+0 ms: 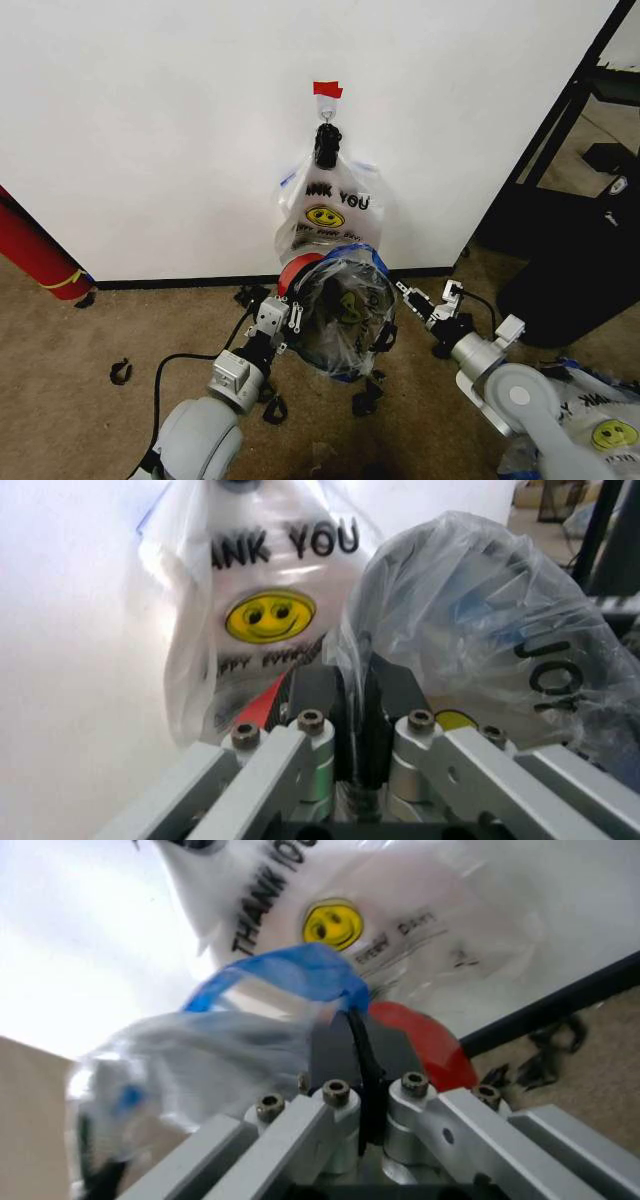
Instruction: Pick up the garbage bag from the wall and place it over the trash bin.
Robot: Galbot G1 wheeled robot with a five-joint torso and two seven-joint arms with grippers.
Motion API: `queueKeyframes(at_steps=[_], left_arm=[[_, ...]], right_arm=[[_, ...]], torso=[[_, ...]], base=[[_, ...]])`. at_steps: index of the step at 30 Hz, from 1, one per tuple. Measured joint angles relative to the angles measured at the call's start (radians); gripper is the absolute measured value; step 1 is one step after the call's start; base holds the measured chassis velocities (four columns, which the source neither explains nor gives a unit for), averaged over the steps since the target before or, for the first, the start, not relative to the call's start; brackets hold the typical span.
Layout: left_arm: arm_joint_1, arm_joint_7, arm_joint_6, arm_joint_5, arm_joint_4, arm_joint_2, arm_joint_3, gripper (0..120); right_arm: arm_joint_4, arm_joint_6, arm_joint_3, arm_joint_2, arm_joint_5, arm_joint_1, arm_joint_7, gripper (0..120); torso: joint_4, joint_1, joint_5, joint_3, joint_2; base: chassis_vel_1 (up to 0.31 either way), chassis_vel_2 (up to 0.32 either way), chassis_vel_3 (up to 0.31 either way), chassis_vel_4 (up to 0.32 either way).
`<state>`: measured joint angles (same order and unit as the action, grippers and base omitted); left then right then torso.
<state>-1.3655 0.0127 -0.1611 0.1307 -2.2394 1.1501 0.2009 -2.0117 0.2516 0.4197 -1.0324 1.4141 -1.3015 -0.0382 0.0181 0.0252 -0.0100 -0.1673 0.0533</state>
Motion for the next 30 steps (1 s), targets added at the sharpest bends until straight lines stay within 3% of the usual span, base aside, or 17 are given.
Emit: queueKeyframes(at_steps=[10, 14, 19, 30], left_arm=[[-0.003, -0.062, 0.047, 0.039, -0.005, -0.004, -0.001, 4], [-0.002, -0.091, 0.046, 0.076, -0.011, -0.007, 0.001, 4], [-0.002, -0.107, -0.017, 0.205, -0.052, -0.007, -0.002, 4], [0.003, -0.131, -0.054, 0.226, -0.036, -0.006, -0.003, 4]], right_arm=[[0.077, -0.057, 0.005, 0.001, -0.04, 0.014, -0.071, 0], [0.133, -0.075, 0.011, 0.007, -0.094, 0.023, -0.212, 0], [0.292, -0.143, 0.018, 0.012, -0.239, 0.055, -0.526, 0], [0.376, -0.332, 0.01, 0.003, -0.277, 0.101, -0.626, 0]], torso=[[0.0, 0.0, 0.0, 0.0, 0.0], [0.0, 0.0, -0.0001, 0.0, 0.0], [0.0001, 0.0, 0.0001, 0.0, 0.0], [-0.0001, 0.0, 0.0, 0.0, 0.0]], base=[[0.0, 0.0, 0.0, 0.0], [0.0, 0.0, 0.0, 0.0], [0.0, 0.0, 0.0, 0.0], [0.0, 0.0, 0.0, 0.0]])
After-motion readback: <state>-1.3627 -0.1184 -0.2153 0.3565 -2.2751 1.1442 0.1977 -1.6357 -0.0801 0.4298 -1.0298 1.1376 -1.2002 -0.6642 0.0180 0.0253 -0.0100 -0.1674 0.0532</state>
